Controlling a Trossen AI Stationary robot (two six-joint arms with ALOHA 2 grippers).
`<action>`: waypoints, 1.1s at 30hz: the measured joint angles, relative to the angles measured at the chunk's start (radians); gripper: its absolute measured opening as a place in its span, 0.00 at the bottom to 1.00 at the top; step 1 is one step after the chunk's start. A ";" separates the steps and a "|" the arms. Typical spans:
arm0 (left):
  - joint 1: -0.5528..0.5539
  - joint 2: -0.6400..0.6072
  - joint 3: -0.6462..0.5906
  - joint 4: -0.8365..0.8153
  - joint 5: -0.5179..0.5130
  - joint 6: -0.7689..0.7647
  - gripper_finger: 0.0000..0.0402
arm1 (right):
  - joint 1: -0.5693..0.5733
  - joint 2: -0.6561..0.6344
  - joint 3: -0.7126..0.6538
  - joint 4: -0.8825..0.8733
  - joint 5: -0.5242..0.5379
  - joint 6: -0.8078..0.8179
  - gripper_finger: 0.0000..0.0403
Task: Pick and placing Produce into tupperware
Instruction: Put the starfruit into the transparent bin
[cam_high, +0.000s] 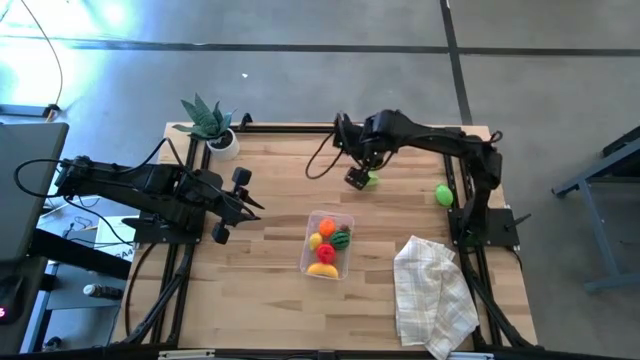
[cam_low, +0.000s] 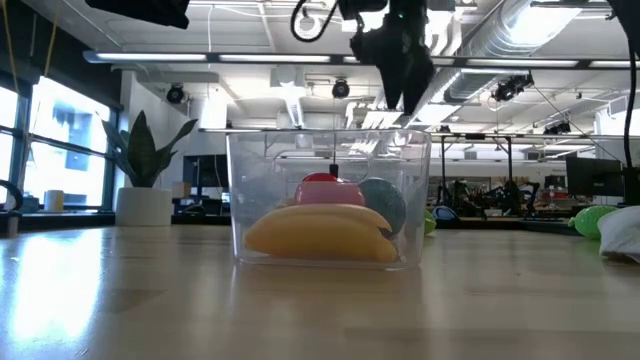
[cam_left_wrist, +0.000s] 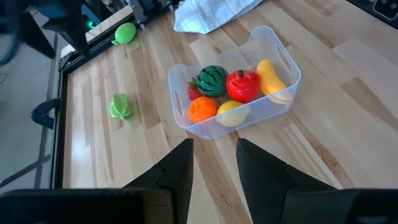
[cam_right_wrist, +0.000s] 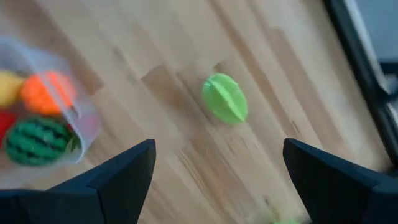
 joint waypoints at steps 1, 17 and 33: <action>0.000 0.000 0.000 0.000 0.000 0.000 0.28 | -0.016 -0.015 -0.033 0.031 -0.033 -0.056 0.85; 0.000 0.000 0.000 0.000 0.000 0.000 0.28 | -0.243 -0.430 -0.613 0.488 -0.253 -0.449 0.85; 0.000 0.000 0.000 0.000 0.000 0.000 0.28 | -0.240 -0.319 -0.702 0.652 -0.231 -0.699 0.85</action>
